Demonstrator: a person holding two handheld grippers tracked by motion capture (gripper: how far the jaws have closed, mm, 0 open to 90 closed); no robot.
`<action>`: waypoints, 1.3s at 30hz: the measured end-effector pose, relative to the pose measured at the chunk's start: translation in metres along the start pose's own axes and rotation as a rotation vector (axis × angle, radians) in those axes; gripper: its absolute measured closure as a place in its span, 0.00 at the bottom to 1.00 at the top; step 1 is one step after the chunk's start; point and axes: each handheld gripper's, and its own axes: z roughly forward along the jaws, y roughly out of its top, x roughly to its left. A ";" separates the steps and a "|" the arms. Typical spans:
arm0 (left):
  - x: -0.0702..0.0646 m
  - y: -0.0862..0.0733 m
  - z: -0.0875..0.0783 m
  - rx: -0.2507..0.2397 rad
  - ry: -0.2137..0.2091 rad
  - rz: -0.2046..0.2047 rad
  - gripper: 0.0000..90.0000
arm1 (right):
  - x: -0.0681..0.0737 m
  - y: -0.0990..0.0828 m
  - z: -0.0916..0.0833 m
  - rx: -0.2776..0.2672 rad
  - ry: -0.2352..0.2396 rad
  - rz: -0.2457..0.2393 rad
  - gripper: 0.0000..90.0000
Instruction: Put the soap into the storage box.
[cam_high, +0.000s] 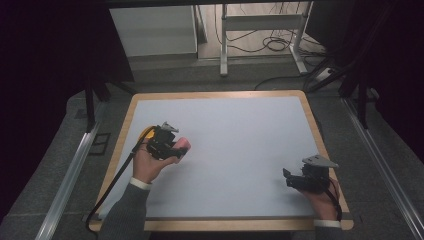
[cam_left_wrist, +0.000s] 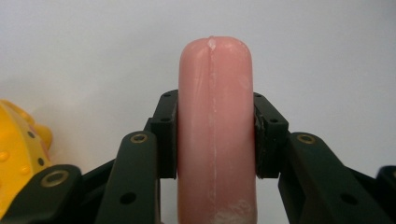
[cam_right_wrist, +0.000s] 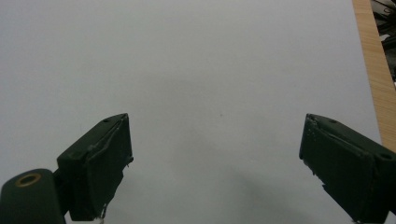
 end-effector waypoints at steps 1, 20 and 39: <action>0.001 0.000 0.000 -0.001 0.001 -0.002 0.67 | 0.000 0.000 0.000 0.000 -0.002 0.001 0.10; 0.019 -0.006 -0.013 -0.018 0.029 -0.043 0.67 | 0.000 0.000 -0.001 -0.002 0.000 0.003 0.10; 0.045 -0.017 -0.024 -0.031 0.066 -0.110 0.67 | 0.000 0.000 0.000 0.001 -0.003 0.000 0.10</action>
